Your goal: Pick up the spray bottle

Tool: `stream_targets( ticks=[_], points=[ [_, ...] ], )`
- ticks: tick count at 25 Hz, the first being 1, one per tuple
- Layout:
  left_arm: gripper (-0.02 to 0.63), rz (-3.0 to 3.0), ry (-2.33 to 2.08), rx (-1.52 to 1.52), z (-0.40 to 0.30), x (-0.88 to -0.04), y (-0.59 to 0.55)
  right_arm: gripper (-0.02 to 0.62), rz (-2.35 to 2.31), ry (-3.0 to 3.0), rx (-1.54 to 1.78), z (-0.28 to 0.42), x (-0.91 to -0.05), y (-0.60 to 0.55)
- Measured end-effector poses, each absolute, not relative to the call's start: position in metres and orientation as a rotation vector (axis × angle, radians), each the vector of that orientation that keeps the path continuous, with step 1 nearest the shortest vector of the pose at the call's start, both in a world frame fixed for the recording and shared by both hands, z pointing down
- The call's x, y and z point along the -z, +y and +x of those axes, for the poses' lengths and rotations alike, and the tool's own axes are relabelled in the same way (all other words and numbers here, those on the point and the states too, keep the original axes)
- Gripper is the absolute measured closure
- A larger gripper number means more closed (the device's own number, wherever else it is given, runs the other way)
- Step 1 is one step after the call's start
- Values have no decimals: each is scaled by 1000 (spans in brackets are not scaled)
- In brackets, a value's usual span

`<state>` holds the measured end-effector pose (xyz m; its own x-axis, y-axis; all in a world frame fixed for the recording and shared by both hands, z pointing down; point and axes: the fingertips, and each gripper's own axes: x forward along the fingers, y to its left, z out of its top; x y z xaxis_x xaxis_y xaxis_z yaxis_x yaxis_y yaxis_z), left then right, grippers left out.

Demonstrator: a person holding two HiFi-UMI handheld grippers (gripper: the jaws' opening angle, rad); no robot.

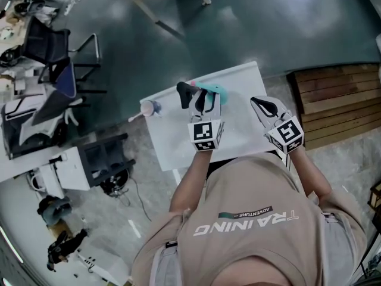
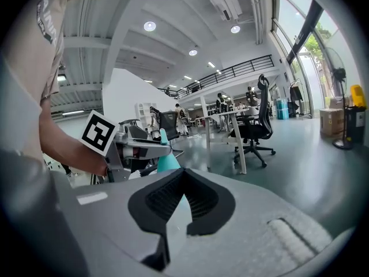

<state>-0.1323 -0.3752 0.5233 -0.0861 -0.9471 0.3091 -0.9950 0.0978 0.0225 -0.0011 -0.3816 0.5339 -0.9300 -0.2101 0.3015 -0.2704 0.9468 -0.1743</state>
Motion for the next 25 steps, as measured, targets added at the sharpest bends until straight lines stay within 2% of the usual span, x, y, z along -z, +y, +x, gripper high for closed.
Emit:
stream_targets(
  ticks=[10,25],
  points=[
    [459,2024,-2142,-152,-134,-452,-344,594,393,-2881,-218,-29,-499,-371],
    [457,2019,-2235,-19,-170,-408,-298,594,458,-2994,-36,-47,-436,-369]
  ],
)
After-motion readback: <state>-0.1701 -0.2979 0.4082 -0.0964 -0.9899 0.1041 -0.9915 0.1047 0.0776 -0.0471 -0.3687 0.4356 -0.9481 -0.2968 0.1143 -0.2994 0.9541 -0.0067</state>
